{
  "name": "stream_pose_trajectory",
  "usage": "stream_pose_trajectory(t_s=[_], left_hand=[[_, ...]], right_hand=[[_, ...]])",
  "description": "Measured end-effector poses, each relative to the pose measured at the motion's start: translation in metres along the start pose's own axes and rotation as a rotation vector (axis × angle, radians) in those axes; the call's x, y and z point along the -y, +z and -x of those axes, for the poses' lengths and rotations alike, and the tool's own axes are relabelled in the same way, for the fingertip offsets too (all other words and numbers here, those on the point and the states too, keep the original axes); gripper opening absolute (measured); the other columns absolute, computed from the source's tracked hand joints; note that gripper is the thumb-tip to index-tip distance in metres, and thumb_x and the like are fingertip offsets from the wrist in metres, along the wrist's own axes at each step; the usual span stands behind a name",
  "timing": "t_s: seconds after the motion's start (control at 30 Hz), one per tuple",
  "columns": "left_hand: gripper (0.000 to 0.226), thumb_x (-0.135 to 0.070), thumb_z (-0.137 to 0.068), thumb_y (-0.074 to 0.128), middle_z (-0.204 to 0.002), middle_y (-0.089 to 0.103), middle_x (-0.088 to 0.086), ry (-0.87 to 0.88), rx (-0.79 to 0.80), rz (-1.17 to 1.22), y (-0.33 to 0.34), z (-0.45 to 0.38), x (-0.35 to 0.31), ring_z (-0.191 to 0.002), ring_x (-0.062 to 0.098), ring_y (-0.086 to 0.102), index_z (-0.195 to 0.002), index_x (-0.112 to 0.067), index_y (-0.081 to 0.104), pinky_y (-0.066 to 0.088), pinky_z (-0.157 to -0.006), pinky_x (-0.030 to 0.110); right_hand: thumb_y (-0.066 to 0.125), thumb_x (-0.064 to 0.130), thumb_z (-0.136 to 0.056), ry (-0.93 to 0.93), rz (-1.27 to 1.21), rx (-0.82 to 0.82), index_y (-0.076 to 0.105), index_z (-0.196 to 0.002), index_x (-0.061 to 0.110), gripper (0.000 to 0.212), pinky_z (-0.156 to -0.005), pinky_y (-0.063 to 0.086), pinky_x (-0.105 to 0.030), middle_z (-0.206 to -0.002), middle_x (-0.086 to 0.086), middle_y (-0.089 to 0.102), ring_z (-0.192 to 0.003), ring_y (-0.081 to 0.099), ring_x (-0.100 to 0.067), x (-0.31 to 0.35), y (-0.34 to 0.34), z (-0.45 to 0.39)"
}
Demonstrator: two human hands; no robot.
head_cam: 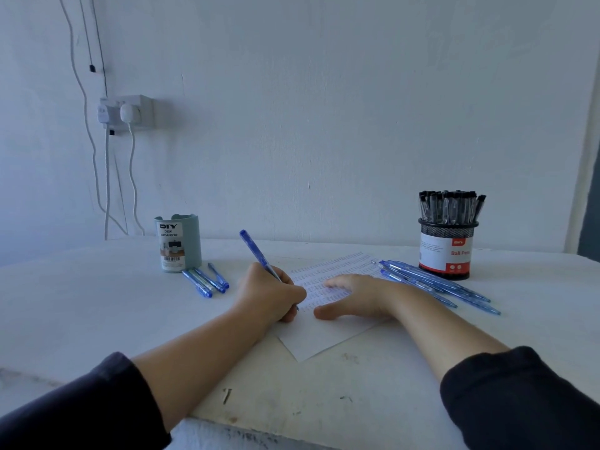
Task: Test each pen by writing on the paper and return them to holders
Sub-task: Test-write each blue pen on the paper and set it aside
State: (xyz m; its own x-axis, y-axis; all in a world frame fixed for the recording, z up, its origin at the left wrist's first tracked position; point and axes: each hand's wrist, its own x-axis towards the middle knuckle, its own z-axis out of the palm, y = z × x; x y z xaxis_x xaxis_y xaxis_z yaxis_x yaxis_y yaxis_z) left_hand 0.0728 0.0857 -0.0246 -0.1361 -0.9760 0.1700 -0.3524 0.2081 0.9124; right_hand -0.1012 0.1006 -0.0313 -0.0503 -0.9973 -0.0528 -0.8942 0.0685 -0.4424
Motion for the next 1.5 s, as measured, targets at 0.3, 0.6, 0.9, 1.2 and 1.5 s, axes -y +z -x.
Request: stream_pose_trajectory(t_s=[0.3,0.6,0.9,1.2,1.5], left_hand=[[0.005,0.004,-0.07,0.063,-0.051,0.059,0.011,0.001,0.002,0.014,0.0002,-0.001,0.001,-0.038,0.016,0.052,-0.074,0.001,0.062,0.051,-0.051,0.024],[0.005,0.004,-0.07,0.063,-0.051,0.059,0.011,0.004,0.006,-0.005,0.0004,0.0004,0.0004,-0.037,0.015,0.051,-0.075,0.001,0.063,0.05,-0.049,0.022],[0.008,0.003,-0.07,0.063,-0.05,0.06,0.01,0.032,0.017,-0.011,0.0005,0.0022,0.0003,-0.039,0.015,0.053,-0.078,0.006,0.065,0.051,-0.048,0.021],[0.008,0.004,-0.069,0.061,-0.057,0.058,0.016,0.022,0.018,-0.016,0.0021,0.0005,-0.0002,-0.035,0.016,0.048,-0.076,0.001,0.064,0.046,-0.046,0.021],[0.005,0.004,-0.069,0.062,-0.05,0.058,0.013,0.044,0.019,-0.021,0.0029,-0.0024,0.0031,-0.036,0.016,0.049,-0.073,0.004,0.064,0.046,-0.047,0.021]], right_hand=[[0.064,0.068,-0.071,-0.001,0.003,0.002,0.03,-0.146,0.036,0.088,-0.117,0.02,-0.04,-0.156,0.01,0.024,-0.143,0.023,-0.016,0.0015,-0.0003,0.0004],[0.064,0.064,-0.074,-0.004,-0.007,0.006,0.03,-0.146,0.035,0.086,-0.117,0.02,-0.04,-0.156,0.01,0.023,-0.143,0.023,-0.015,0.003,-0.0007,0.0026],[0.065,0.068,-0.069,0.006,-0.014,0.003,0.03,-0.146,0.037,0.089,-0.116,0.021,-0.041,-0.156,0.01,0.024,-0.142,0.024,-0.016,0.0009,0.0002,0.0001],[0.065,0.065,-0.073,-0.002,-0.024,0.008,0.03,-0.146,0.035,0.086,-0.116,0.021,-0.039,-0.156,0.01,0.024,-0.142,0.024,-0.015,0.0022,-0.0006,0.0024],[0.065,0.067,-0.071,-0.001,-0.03,0.002,0.03,-0.146,0.035,0.089,-0.116,0.021,-0.04,-0.156,0.01,0.024,-0.142,0.023,-0.016,0.0006,0.0001,-0.0002]])
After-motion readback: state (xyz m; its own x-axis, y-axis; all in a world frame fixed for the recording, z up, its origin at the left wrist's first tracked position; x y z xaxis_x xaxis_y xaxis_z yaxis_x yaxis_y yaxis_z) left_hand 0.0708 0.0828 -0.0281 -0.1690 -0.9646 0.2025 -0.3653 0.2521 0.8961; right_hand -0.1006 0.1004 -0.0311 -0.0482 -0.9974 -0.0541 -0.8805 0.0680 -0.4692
